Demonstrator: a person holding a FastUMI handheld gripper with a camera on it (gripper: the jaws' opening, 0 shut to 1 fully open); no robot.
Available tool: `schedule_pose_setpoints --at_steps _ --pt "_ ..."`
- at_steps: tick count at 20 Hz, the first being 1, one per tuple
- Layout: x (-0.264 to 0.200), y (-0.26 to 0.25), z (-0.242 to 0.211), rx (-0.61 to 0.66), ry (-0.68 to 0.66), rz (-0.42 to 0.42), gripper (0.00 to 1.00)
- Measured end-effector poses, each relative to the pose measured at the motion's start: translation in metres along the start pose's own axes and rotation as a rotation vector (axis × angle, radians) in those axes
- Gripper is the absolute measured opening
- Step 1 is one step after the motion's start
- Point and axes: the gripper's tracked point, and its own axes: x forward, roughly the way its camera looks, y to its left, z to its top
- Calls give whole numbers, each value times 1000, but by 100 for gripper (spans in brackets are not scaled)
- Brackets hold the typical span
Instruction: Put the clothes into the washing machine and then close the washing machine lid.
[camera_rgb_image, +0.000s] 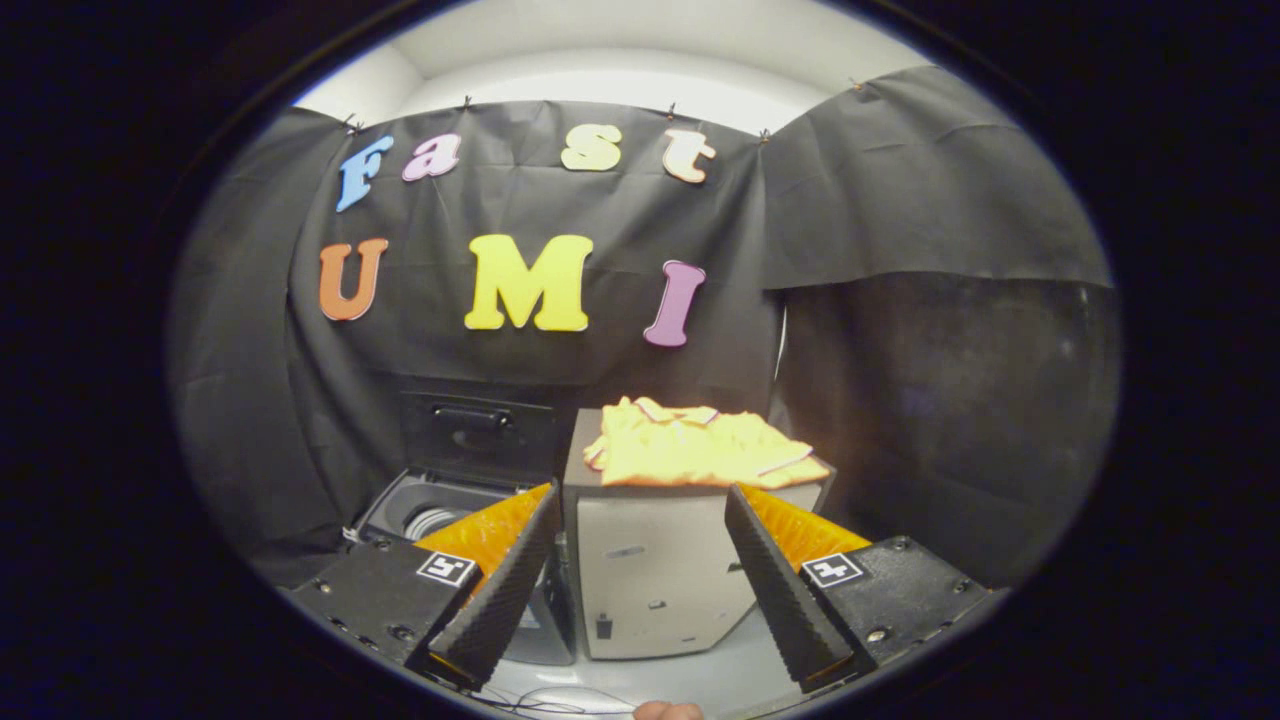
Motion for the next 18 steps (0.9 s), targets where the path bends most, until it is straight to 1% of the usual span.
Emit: schedule_pose_setpoints --at_steps 3,7,9,14,18 --pt "58 -8 29 -24 -19 26 100" --pt "137 -22 47 -16 1 54 100" --pt "174 -31 51 -12 32 52 100" --pt "251 -44 43 14 158 74 100" --pt "291 -51 25 47 270 78 100"
